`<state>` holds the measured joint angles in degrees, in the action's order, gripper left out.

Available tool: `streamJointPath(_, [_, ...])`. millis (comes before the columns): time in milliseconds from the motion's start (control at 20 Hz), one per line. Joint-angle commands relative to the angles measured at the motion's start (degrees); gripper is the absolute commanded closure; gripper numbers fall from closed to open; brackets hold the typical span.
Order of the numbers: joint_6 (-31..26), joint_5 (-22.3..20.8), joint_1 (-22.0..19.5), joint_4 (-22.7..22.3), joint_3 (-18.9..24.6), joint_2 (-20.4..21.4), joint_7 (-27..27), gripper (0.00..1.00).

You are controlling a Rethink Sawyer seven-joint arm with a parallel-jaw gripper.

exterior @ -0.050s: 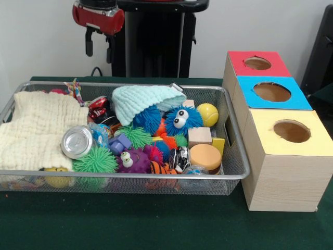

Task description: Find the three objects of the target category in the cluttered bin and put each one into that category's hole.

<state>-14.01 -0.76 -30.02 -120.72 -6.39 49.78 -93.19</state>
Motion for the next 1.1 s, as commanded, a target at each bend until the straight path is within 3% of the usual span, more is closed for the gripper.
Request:
streamJointPath(50, [-3.46, 2.19, 0.26, 0.31, 0.88, 2.04, -9.79, 0.0])
streamJointPath(550, [-13.24, 2.51, -1.25, 15.81, 1.78, -4.69, -6.5, 0.0])
streamJointPath(1100, [-13.78, 2.19, -3.01, 21.92, 3.72, -8.67, -5.7, 0.0])
